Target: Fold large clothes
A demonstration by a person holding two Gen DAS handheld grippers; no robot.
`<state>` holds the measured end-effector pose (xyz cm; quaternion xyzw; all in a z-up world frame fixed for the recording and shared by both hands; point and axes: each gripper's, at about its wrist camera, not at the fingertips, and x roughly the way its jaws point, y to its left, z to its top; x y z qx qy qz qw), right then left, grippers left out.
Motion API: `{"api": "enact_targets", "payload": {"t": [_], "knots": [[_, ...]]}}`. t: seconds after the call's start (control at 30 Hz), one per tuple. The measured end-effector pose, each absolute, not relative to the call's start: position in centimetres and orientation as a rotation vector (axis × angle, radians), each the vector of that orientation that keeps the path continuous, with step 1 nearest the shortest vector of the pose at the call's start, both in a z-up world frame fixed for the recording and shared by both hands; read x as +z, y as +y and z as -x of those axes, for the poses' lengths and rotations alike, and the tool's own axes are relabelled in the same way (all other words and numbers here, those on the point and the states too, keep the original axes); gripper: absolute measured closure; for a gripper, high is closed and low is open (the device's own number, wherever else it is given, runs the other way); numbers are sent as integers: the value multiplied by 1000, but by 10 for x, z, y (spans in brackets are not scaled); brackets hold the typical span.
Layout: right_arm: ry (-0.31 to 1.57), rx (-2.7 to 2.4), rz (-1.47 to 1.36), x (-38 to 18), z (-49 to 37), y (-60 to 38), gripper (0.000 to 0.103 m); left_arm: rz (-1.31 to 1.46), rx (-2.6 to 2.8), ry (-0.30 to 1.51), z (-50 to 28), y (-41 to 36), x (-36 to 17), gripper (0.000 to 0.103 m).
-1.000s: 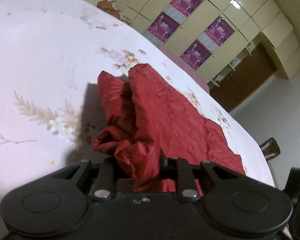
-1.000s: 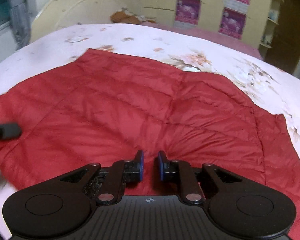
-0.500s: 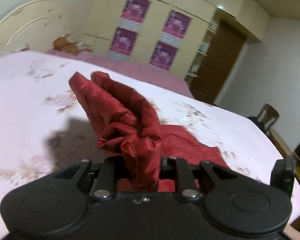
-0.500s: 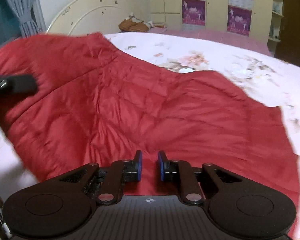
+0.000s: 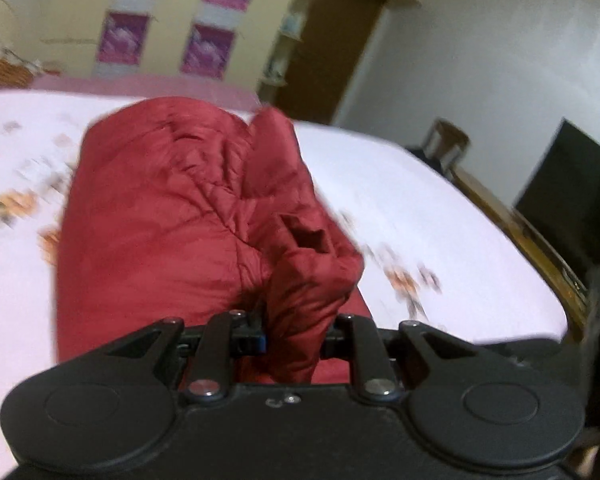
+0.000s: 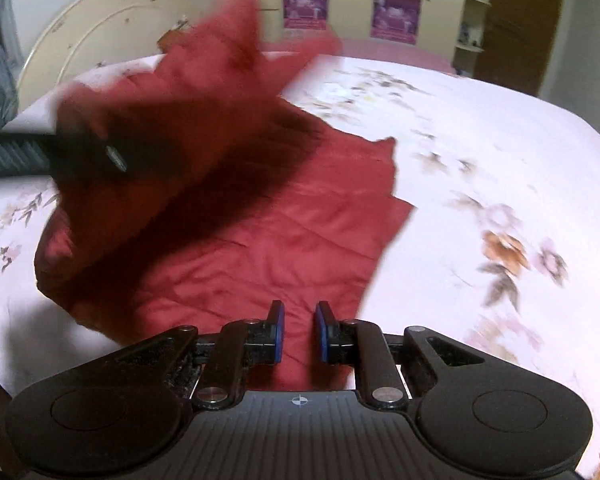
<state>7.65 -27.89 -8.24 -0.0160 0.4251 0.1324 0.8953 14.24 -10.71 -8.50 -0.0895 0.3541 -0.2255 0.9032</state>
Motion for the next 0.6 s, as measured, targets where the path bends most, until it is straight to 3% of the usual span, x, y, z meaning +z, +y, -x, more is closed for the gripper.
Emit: {"api": "enact_targets", "payload": {"t": [0.13, 0.2, 0.3, 0.37, 0.6], "knots": [[882, 253, -10, -81, -69, -297, 86, 145, -505, 770, -142, -127, -102, 82], [881, 249, -32, -79, -65, -306, 87, 145, -514, 782, -142, -130, -101, 75], [865, 243, -58, -71, -63, -315, 86, 172, -543, 796, -144, -126, -91, 58], [854, 245, -68, -66, -61, -321, 86, 211, -565, 806, -145, -124, -82, 37], [812, 256, -106, -50, -64, -331, 86, 279, -584, 707, -138, -112, -35, 30]]}}
